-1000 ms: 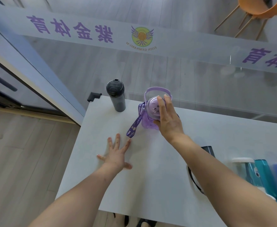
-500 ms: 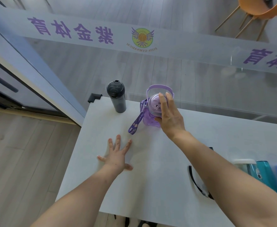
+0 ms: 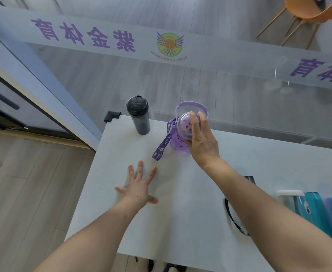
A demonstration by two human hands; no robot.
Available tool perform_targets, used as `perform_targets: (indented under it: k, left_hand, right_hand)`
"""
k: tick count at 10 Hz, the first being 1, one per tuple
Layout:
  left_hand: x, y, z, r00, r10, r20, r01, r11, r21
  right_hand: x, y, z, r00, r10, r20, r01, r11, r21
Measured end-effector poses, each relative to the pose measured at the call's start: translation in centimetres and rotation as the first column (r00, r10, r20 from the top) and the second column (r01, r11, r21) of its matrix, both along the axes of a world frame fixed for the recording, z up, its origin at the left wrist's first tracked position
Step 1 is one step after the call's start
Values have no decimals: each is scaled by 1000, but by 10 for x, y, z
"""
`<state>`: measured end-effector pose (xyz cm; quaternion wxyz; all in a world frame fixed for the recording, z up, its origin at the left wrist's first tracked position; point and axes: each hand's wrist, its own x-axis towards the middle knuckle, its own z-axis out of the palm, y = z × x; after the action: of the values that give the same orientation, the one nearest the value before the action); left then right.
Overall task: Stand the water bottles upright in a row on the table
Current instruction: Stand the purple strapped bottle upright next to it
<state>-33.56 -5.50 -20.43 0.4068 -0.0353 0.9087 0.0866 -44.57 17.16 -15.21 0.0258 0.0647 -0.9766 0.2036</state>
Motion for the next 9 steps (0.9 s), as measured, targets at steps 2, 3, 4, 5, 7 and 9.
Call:
perform_targets:
  k: [2,3,4,5,7,9]
  left_hand:
    - [-1,0,-2,1000,-6,2,6,1000,-17]
    - [-1,0,-3,1000,-8,3,8,1000,-22]
    - [-1,0,-3,1000,-4,8,5,1000,-15]
    - [-1,0,-3,1000,-6,6,6,1000,-11]
    - [0,0,-4,1000,-7,-6,7,1000,-8]
    - [0,-1,-7,1000,-21,-7,20,1000,-24]
  right_hand:
    - [-3,4,3,1000,24,9,-24,1000,1]
    - [-4,7,3,999,32,1,-32,999,5]
    - [-2,5,3,999,35,1,-35,999,-8]
    - [-3,6,3,999,45,-1,-45,999,-16]
    - [-3,6,5,999,46,2,-46,999,-11]
    - [2,13,11,996,70,52,-71,997,16]
